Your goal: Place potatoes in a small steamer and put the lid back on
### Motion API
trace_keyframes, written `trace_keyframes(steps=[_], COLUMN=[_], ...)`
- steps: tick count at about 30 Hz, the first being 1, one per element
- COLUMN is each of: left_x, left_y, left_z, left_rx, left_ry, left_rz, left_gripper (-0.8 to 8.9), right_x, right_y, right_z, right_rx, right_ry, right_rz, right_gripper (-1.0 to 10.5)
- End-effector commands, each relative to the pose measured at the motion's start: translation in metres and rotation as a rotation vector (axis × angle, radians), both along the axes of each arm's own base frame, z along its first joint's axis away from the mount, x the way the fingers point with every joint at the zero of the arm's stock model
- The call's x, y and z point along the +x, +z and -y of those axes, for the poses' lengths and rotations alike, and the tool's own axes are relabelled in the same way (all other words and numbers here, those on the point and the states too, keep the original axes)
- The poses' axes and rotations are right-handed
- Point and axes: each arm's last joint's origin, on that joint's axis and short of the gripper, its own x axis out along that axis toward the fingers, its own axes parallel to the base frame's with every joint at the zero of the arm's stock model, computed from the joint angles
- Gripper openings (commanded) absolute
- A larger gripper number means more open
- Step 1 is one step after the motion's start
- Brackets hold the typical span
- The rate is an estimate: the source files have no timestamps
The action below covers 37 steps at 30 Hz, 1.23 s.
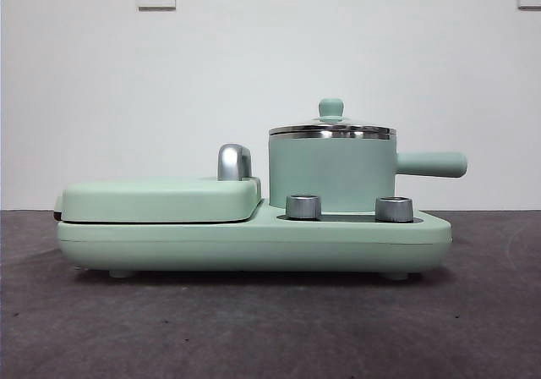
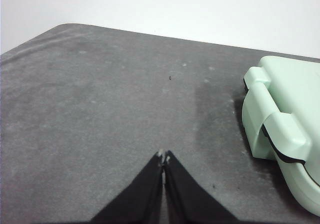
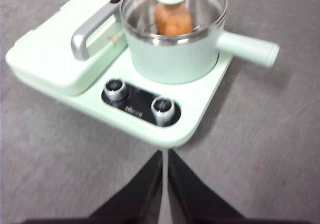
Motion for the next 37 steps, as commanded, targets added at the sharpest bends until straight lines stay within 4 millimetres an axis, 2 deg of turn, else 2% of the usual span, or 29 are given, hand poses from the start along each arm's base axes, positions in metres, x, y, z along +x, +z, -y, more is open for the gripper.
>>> trace_keyframes(steps=[1, 4, 9, 12, 15, 17, 37], left_x=[0.001, 0.001, 0.001, 0.001, 0.001, 0.001, 0.001], left_y=[-0.005, -0.005, -0.005, -0.005, -0.005, -0.005, -0.005], left_z=[0.0, 0.0, 0.0, 0.0, 0.0, 0.0, 0.0], left_rx=[-0.004, -0.004, -0.004, -0.004, -0.004, -0.004, -0.004], left_ry=[-0.002, -0.002, -0.002, -0.002, -0.002, -0.002, -0.002], left_rz=[-0.002, -0.001, -0.002, -0.002, -0.002, -0.002, -0.002], left_gripper=[0.06, 0.06, 0.06, 0.06, 0.06, 0.06, 0.06], right_x=[0.001, 0.0, 0.004, 0.007, 0.009, 0.008, 0.006], right_y=[0.001, -0.025, -0.097, -0.126, -0.145, -0.152, -0.15], right_z=[0.002, 0.008, 0.021, 0.026, 0.03, 0.031, 0.032], right_rx=[-0.055, -0.106, -0.082, -0.07, -0.066, -0.063, -0.057], right_ry=[-0.025, -0.112, -0.272, -0.33, -0.372, -0.384, -0.397], right_rz=[0.067, 0.119, 0.226, 0.279, 0.326, 0.344, 0.369], right_gripper=[0.1, 0.1, 0.1, 0.1, 0.1, 0.1, 0.1])
